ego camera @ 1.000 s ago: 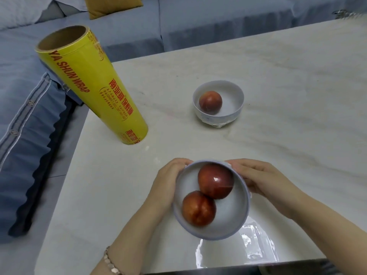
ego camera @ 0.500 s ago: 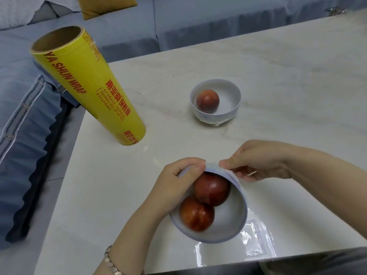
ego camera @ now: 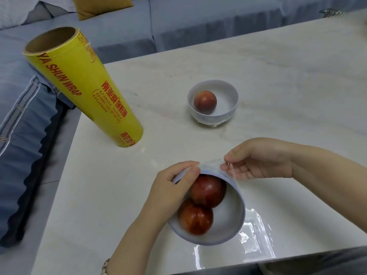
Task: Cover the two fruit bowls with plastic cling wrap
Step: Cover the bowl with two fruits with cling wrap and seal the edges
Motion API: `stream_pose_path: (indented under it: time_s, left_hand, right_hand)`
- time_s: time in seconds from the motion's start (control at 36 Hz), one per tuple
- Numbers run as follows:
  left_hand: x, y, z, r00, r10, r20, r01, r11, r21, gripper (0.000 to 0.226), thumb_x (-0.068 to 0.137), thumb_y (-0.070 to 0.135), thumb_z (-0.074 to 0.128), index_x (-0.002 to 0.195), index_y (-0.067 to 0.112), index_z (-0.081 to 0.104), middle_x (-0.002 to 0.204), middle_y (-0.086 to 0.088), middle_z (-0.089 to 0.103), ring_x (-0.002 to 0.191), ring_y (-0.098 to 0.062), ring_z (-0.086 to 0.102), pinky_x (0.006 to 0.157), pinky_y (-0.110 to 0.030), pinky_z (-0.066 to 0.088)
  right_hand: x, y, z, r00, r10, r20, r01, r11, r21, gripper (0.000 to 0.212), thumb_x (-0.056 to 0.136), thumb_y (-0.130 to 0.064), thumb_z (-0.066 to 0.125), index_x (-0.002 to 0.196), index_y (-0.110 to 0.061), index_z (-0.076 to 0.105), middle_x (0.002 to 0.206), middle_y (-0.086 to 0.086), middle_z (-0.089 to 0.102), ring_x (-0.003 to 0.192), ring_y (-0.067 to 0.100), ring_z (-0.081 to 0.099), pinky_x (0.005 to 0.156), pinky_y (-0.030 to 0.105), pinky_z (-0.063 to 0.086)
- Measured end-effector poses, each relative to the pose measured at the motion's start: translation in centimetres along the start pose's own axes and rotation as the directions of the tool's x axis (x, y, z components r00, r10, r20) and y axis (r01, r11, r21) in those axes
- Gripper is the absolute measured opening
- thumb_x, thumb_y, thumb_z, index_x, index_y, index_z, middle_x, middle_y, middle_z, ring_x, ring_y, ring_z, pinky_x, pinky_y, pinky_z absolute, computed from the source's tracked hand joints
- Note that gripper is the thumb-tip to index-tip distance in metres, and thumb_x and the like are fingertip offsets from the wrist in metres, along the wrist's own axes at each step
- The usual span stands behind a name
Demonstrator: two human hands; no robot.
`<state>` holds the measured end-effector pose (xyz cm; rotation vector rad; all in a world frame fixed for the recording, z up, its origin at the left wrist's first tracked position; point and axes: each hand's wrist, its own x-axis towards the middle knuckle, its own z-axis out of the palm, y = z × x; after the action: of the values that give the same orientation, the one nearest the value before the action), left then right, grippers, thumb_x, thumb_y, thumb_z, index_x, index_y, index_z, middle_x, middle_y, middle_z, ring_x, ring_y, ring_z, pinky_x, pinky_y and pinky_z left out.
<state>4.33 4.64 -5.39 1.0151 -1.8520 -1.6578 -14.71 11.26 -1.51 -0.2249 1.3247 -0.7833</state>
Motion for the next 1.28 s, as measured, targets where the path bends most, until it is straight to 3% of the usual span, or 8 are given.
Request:
stream_pose_path:
  time_s: [0.08, 0.31, 0.61, 0.78, 0.86, 1.11, 1.19, 1.28]
  left_hand:
    - [0.0, 0.0, 0.1, 1.0, -0.003, -0.001, 0.003, 1.0, 0.007, 0.013, 0.071, 0.036, 0.059, 0.073, 0.036, 0.072, 0.085, 0.021, 0.072, 0.086, 0.006, 0.064, 0.071, -0.006, 0.044]
    - [0.2, 0.1, 0.5, 0.999, 0.012, 0.042, -0.016, 0.997, 0.08, 0.018, 0.067, 0.043, 0.064, 0.082, 0.035, 0.071, 0.088, 0.024, 0.071, 0.089, 0.006, 0.064, 0.074, -0.005, 0.045]
    - [0.1, 0.5, 0.7, 0.997, 0.036, 0.069, -0.042, 0.994, 0.096, 0.01, 0.069, 0.042, 0.064, 0.076, 0.041, 0.071, 0.087, 0.023, 0.072, 0.089, 0.005, 0.064, 0.073, -0.006, 0.045]
    - [0.2, 0.2, 0.6, 0.999, 0.025, 0.035, -0.029, 0.995, 0.097, 0.007, 0.073, 0.036, 0.066, 0.074, 0.041, 0.07, 0.084, 0.028, 0.07, 0.086, 0.01, 0.063, 0.072, -0.004, 0.043]
    - [0.2, -0.1, 0.3, 0.999, 0.024, 0.032, -0.027, 0.995, 0.092, 0.018, 0.083, 0.021, 0.068, 0.077, 0.038, 0.068, 0.078, 0.033, 0.068, 0.083, 0.015, 0.061, 0.071, -0.001, 0.042]
    - [0.5, 0.0, 0.3, 0.999, 0.015, 0.05, -0.021, 0.991, 0.132, 0.015, 0.064, 0.049, 0.062, 0.077, 0.044, 0.068, 0.085, 0.033, 0.068, 0.088, 0.012, 0.062, 0.077, -0.005, 0.044]
    - [0.6, -0.1, 0.4, 0.999, 0.012, 0.053, -0.019, 0.991, 0.135, 0.015, 0.062, 0.053, 0.062, 0.074, 0.047, 0.068, 0.086, 0.031, 0.069, 0.089, 0.01, 0.062, 0.079, -0.007, 0.045]
    - [0.7, 0.0, 0.4, 0.998, 0.03, 0.064, -0.037, 0.993, 0.112, 0.014, 0.061, 0.054, 0.062, 0.071, 0.048, 0.07, 0.087, 0.027, 0.071, 0.089, 0.007, 0.064, 0.078, -0.007, 0.046]
  right_hand:
    - [0.7, 0.1, -0.4, 0.997, 0.055, 0.051, -0.057, 0.998, 0.039, 0.021, 0.09, -0.005, 0.045, 0.071, -0.008, 0.054, 0.056, 0.004, 0.061, 0.044, 0.01, 0.057, 0.048, 0.017, 0.048]
    - [1.3, -1.6, -0.3, 0.947, 0.319, 0.049, -0.282, 0.891, -0.356, 0.031, 0.06, -0.043, 0.065, 0.061, -0.012, 0.06, 0.041, -0.002, 0.05, 0.037, 0.008, 0.041, 0.043, 0.015, 0.028]
    - [1.6, -1.6, -0.1, 0.948, 0.317, -0.036, -0.285, 0.789, -0.544, 0.043, 0.059, -0.056, 0.068, 0.063, -0.017, 0.051, 0.044, -0.004, 0.047, 0.035, 0.008, 0.04, 0.04, 0.016, 0.029]
    - [1.6, -0.5, -0.1, 0.978, 0.183, 0.104, -0.153, 0.956, -0.25, 0.028, 0.051, -0.035, 0.079, 0.061, -0.015, 0.062, 0.05, -0.004, 0.047, 0.045, 0.005, 0.043, 0.048, 0.013, 0.036]
    - [1.8, 0.7, 0.5, 1.0, -0.027, 0.009, 0.027, 1.0, -0.014, 0.014, 0.066, -0.023, 0.069, 0.063, -0.009, 0.066, 0.042, -0.003, 0.039, 0.038, 0.004, 0.04, 0.042, 0.011, 0.039]
    - [2.0, 3.5, 1.3, 0.909, -0.328, -0.257, 0.38, 0.906, 0.187, 0.02, 0.067, -0.028, 0.068, 0.067, -0.008, 0.069, 0.067, 0.001, 0.066, 0.06, 0.007, 0.062, 0.058, 0.015, 0.051]
    - [2.2, 3.9, 1.4, 0.904, -0.367, -0.22, 0.416, 0.872, 0.256, 0.04, 0.061, -0.032, 0.065, 0.087, -0.001, 0.07, 0.095, 0.004, 0.073, 0.084, 0.014, 0.066, 0.082, 0.024, 0.053]
    - [1.8, 4.0, 1.4, 0.902, -0.418, -0.108, 0.431, 0.858, 0.278, 0.035, 0.067, -0.023, 0.061, 0.094, -0.001, 0.07, 0.097, 0.006, 0.074, 0.086, 0.015, 0.069, 0.076, 0.022, 0.056]
